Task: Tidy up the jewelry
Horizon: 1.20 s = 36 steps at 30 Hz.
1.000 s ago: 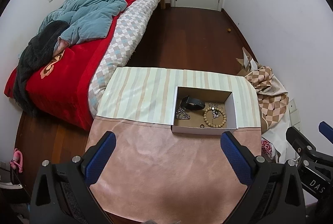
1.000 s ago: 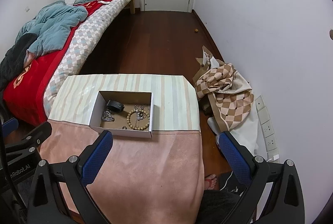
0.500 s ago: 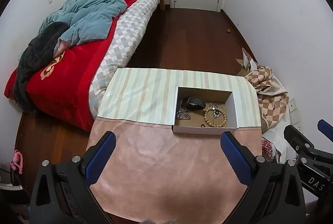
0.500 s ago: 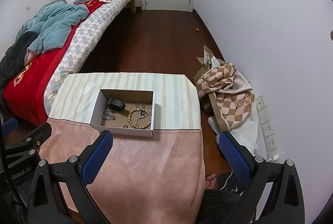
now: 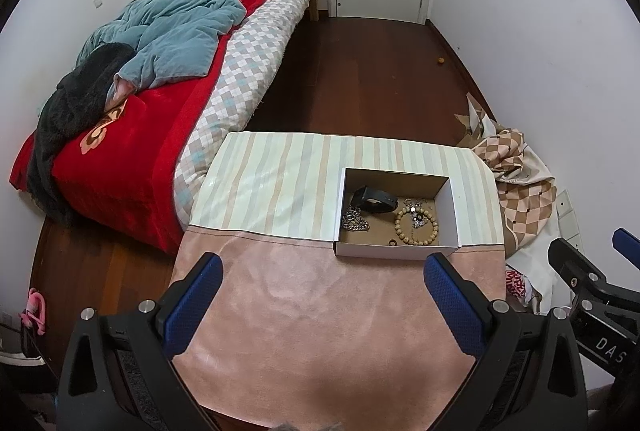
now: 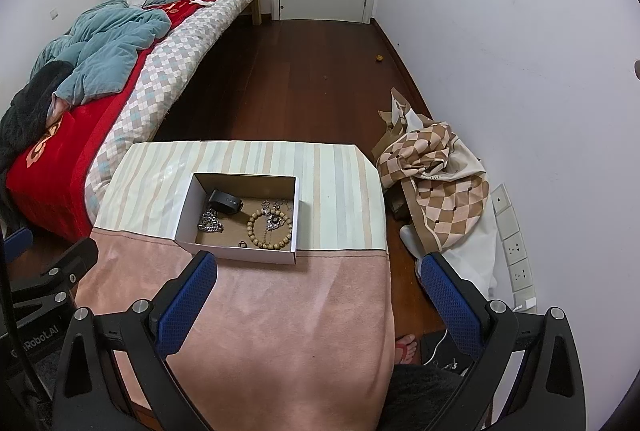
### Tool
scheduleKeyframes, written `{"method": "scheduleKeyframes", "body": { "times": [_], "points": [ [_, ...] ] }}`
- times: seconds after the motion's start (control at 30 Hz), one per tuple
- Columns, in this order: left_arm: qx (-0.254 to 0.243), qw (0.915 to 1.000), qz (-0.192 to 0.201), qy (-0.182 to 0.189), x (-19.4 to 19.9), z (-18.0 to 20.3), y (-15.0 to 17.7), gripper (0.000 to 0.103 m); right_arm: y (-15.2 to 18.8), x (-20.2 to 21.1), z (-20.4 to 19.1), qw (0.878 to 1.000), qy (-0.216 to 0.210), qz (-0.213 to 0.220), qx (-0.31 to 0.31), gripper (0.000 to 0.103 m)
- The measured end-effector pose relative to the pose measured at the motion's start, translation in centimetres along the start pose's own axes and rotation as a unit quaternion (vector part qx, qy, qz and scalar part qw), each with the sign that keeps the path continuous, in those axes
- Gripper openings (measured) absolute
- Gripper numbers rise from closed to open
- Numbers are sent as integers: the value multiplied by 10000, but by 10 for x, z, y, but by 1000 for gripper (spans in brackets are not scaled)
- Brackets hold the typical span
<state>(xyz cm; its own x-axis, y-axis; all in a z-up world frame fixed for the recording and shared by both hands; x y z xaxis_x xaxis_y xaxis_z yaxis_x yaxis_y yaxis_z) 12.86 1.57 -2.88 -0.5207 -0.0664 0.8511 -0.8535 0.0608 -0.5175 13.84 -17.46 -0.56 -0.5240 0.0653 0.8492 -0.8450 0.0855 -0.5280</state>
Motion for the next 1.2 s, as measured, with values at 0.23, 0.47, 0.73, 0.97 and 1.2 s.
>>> {"method": "scheduleKeyframes", "body": {
  "times": [0.23, 0.47, 0.73, 0.97, 1.2],
  "points": [
    [-4, 10000, 2, -2, 0, 0, 0, 103, 1, 0, -1, 10000, 0, 0, 2, 103],
    [-20, 10000, 19, -1, 1, 1, 0, 103, 0, 0, 0, 10000, 2, -1, 4, 103],
    [-30, 10000, 18, -10, 1, 0, 1, 103, 0, 0, -1, 10000, 3, 1, -1, 103],
    [-34, 10000, -4, -22, 0, 0, 1, 103, 0, 0, 0, 10000, 4, 0, -4, 103],
    [-38, 10000, 78, -28, 3, -1, 3, 103, -1, 1, 0, 10000, 8, -13, -1, 103]
  ]
}}
Point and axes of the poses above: each gripper's, at about its wrist camera, not at the fingertips, and x roughly against the way its jaws point, z to its right, y to its underside, the point moved 3 cm from there along -x, roughly the way its jaws point, and after that the axes turned 8 degrees about -x, right-handed, at the moved point
